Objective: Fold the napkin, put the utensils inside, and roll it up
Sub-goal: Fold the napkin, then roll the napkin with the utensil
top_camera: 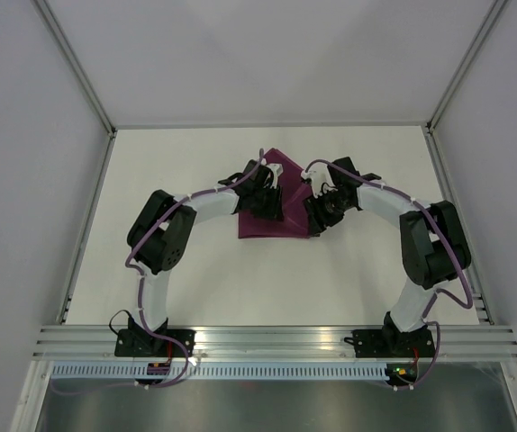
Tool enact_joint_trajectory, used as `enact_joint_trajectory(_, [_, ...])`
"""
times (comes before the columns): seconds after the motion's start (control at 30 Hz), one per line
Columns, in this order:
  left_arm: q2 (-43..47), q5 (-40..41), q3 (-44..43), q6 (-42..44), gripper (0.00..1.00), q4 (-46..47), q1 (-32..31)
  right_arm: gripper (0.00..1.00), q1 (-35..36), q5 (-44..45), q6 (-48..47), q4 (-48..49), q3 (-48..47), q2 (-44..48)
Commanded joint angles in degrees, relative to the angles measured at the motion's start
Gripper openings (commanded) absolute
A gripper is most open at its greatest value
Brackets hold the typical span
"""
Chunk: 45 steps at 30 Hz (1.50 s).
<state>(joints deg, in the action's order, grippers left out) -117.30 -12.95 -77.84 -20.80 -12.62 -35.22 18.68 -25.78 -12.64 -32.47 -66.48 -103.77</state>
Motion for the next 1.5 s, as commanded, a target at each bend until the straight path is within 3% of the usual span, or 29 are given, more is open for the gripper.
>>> enact_joint_trajectory(0.0, [-3.03,-1.55,-0.47,3.13,0.44,-1.09,-0.28,0.54,-1.27,0.73,0.61,0.91,-0.23,5.41])
enact_joint_trajectory(0.3, [2.5,-1.29,1.11,3.13,0.5,1.81,-0.2,0.55,-1.54,2.67,-1.24,5.39,1.69,11.56])
enact_joint_trajectory(0.57, [14.01,2.39,0.94,0.41,0.55,3.57,2.79,0.56,-0.49,5.3,-11.15,7.51,2.76,15.26])
enact_joint_trajectory(0.87, [29.04,12.24,3.31,-2.67,0.6,3.39,7.18,0.61,5.31,-0.06,-26.1,7.94,1.78,14.12])
enact_joint_trajectory(1.13, [36.69,12.69,12.62,-5.48,0.61,6.12,7.36,0.7,12.96,0.11,-36.21,12.17,6.27,11.05])
enact_joint_trajectory(1.47, [43.73,16.82,17.99,-4.52,0.62,5.59,7.36,0.72,17.62,3.28,-36.92,19.9,6.72,4.02])
